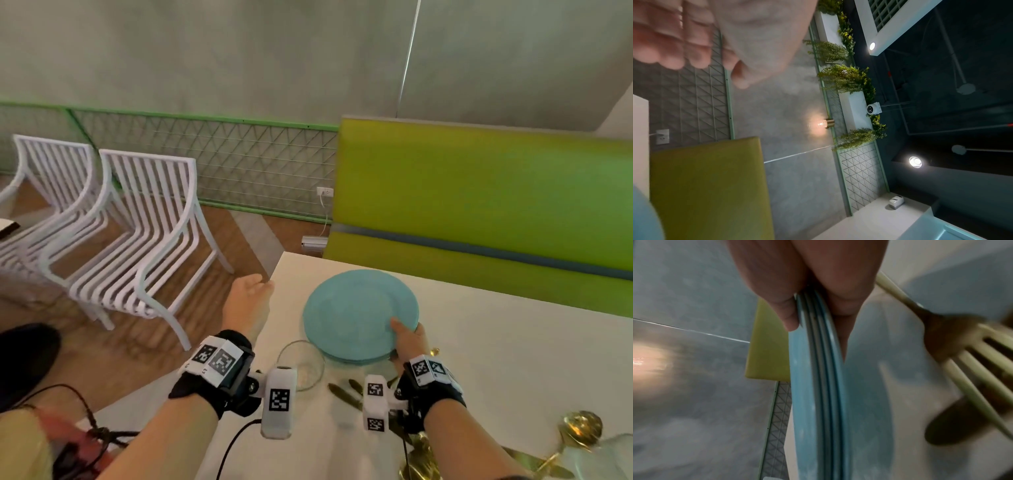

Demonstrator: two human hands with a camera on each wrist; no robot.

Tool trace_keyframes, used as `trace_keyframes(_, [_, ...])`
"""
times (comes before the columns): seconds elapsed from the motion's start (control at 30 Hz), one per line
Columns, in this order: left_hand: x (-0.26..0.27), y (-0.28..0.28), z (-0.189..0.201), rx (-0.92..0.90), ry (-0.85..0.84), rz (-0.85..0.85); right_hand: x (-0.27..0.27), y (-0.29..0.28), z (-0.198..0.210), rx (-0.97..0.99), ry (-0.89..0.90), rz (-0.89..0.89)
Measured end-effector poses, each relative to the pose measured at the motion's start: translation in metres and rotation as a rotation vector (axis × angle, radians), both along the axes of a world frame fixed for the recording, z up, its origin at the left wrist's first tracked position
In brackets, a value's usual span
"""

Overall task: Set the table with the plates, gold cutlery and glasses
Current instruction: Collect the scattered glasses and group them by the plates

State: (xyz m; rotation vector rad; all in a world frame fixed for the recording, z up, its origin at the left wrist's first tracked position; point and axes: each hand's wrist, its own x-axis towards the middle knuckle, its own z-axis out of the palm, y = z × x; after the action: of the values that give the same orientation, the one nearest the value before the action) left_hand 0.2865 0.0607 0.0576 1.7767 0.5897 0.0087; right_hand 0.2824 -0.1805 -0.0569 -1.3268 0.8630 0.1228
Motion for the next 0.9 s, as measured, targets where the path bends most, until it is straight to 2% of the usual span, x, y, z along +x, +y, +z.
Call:
trace_keyframes(0.17, [-0.012,0.012,-0.005,0.005,0.003,0.031,0.006,0.026,0.002,-0.039,-0.011,0.075])
trace_keyframes(0.3, [-0.019,0.015,-0.004,-0.004,-0.012,0.016,0.016,0.036,-0.010,-0.138,0.075,0.160])
trace_keyframes(0.5, [-0.026,0.020,-0.003,-0.001,-0.004,-0.003,0.017,0.046,-0.004,-0.222,0.133,0.249])
trace_keyframes(0.67, [-0.034,0.024,-0.005,0.005,0.020,-0.042,0.011,0.045,0.010,-0.401,0.173,0.443])
trace_keyframes(0.9, [-0.044,0.018,-0.003,-0.011,0.018,-0.072,-0.011,0.042,0.015,-0.417,0.098,0.415])
